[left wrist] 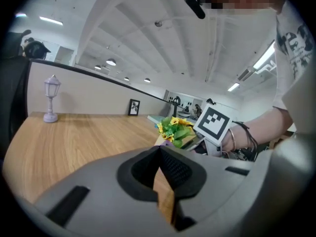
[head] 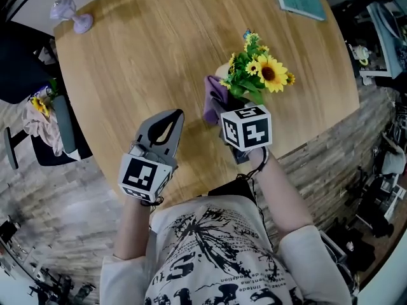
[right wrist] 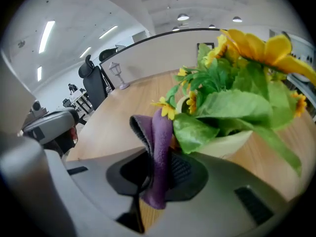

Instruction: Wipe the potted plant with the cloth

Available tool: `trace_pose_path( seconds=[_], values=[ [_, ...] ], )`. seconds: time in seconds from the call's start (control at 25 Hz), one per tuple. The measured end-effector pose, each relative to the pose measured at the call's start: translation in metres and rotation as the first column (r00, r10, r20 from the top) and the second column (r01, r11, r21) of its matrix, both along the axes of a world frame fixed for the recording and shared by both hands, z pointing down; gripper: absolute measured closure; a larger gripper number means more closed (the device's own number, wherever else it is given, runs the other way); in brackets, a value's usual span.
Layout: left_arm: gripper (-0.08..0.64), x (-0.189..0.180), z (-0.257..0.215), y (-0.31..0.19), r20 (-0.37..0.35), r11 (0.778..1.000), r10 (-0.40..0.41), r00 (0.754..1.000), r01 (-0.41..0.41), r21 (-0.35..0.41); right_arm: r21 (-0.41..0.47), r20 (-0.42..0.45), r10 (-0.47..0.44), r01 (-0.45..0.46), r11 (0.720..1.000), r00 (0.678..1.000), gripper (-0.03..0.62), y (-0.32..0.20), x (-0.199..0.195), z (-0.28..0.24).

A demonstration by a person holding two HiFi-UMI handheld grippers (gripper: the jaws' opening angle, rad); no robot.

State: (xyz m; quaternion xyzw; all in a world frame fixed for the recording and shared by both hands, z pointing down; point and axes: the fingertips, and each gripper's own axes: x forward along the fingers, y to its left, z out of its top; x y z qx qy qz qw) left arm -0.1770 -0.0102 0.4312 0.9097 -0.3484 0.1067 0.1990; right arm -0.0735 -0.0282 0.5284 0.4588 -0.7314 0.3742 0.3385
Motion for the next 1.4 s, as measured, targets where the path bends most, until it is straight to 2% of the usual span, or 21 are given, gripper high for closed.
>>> trace_pose_path(
  seconds=[0.16, 0.56, 0.76, 1.04, 1.12, 1.4],
  values=[
    [0.557, 0.010, -0.007, 0.004, -0.001, 0.998, 0.031, 1.000, -0.031, 0.046, -0.028, 0.012, 0.009, -0.009, 1.000, 1.000, 0.511, 0.013, 0.009, 0.004],
    [0.557, 0.024, 0.012, 0.019, 0.042, 0.998, 0.061, 0.997, -0.061, 0.018, -0.080, -0.006, -0.030, 0.030, 0.996, 1.000, 0.509, 0.053, 0.041, 0.006],
    [0.557, 0.043, 0.018, 0.020, 0.044, 0.996, 0.083, 0.996, -0.083, 0.011, -0.077, -0.073, -0.078, 0.072, 0.994, 0.994, 0.510, 0.068, 0.071, 0.000],
    [0.555, 0.067, 0.027, 0.010, 0.039, 0.994, 0.106, 0.994, -0.106, 0.006, 0.010, -0.223, 0.040, -0.039, 0.999, 0.974, 0.509, 0.046, 0.148, -0.008],
    [0.516, 0.075, 0.031, 0.005, 0.032, 0.993, 0.116, 0.993, -0.116, 0.006, 0.044, -0.245, 0.074, -0.065, 0.997, 0.967, 0.510, 0.035, 0.165, -0.013],
    [0.210, 0.111, 0.054, -0.016, 0.067, 0.973, 0.225, 0.972, -0.227, 0.032, 0.106, -0.213, 0.101, -0.079, 0.991, 0.972, 0.511, 0.006, 0.194, -0.015]
  ],
)
